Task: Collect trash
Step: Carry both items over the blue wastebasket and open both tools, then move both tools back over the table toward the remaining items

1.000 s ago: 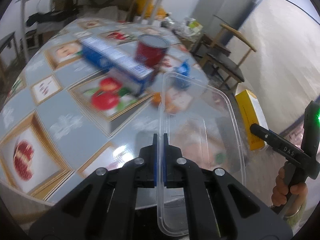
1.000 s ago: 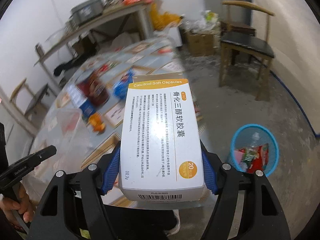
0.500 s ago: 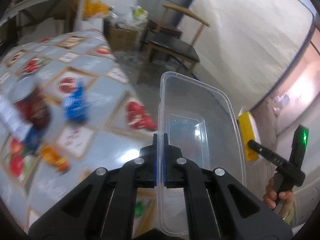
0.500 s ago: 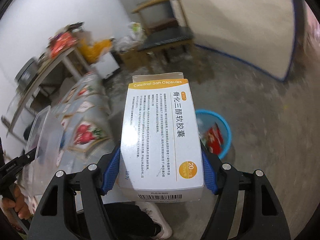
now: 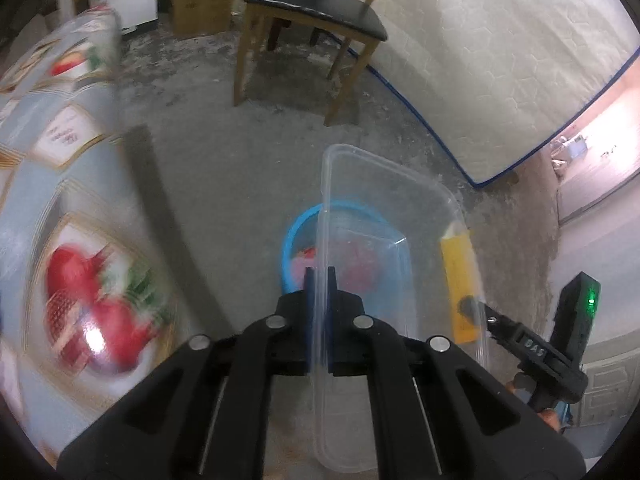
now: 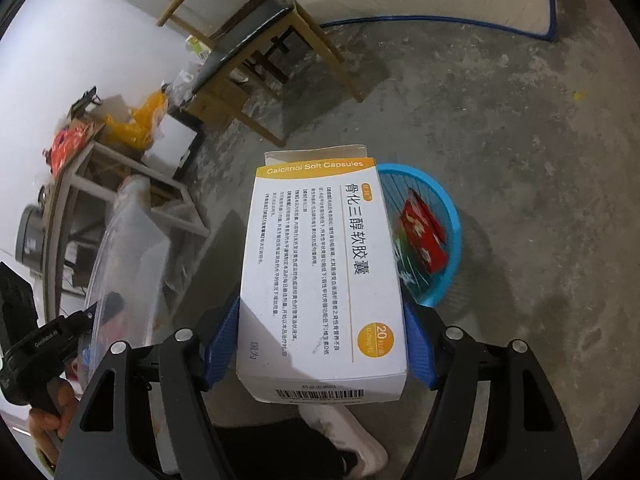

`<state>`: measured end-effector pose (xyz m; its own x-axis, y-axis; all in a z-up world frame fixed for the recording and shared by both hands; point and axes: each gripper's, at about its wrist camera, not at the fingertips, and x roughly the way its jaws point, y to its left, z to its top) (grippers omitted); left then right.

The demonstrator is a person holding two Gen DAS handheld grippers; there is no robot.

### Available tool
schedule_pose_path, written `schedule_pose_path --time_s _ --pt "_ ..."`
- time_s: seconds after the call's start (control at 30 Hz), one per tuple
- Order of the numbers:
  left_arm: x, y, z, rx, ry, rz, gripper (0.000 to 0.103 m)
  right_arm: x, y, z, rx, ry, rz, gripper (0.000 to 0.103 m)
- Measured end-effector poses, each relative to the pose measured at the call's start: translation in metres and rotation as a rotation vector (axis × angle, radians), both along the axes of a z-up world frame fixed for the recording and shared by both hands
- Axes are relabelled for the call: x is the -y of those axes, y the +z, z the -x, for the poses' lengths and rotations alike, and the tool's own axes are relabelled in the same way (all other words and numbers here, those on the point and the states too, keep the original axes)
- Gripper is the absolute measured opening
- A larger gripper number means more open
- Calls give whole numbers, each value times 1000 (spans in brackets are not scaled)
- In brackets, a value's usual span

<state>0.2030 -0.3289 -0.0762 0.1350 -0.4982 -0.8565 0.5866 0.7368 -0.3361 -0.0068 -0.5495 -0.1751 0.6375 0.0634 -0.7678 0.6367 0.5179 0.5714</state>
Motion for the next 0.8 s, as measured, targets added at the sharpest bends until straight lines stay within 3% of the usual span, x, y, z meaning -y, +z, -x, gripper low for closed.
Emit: schedule_pose_path --time_s 0.03,0.07,0.13,0.27,0.43,0.63,0.8 --pt "9 -5 -2 -8 -5 1 16 9 -12 -7 7 -17 -16 73" --pt "19 -12 -6 -25 -11 3 40 16 -24 -12 11 -29 -25 75" --pt "32 -27 -9 -40 -8 -20 58 31 -55 -20 -20 -55 -36 78" --pt "31 -35 -1 -68 -16 -32 58 40 -110 -12 -116 -114 -113 78" --pt "12 -24 4 -34 -18 -26 58 19 -121 6 -131 -93 -119 78" --pt "-12 1 7 -10 -5 26 62 9 -101 27 -108 -88 -112 78" --pt "-44 29 22 26 0 91 67 -6 -61 37 -51 -69 -80 78"
